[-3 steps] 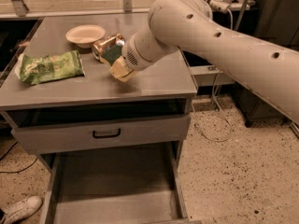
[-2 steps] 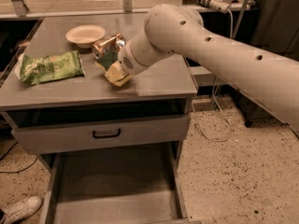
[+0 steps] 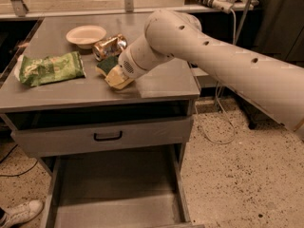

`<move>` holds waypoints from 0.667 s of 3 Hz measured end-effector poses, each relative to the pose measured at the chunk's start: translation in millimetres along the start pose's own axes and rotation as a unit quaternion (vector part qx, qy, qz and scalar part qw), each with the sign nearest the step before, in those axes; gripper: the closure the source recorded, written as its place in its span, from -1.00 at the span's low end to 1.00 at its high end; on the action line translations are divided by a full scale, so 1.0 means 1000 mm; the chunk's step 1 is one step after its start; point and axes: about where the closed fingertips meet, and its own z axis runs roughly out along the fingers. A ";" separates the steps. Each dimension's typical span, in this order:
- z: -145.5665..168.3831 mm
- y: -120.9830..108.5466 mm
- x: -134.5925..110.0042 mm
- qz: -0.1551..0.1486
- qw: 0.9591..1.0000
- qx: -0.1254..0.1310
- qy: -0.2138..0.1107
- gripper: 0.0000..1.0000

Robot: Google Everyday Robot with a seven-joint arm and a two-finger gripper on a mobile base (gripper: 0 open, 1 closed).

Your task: Pick sponge from middle drawer and place on counter

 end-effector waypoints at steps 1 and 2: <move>0.000 0.000 0.000 0.000 1.000 0.000 0.000 0.15; 0.000 0.000 0.000 0.000 1.000 0.000 0.000 -0.31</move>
Offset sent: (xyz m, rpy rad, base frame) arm 0.0000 0.0000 0.0000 0.0000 0.0000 0.0000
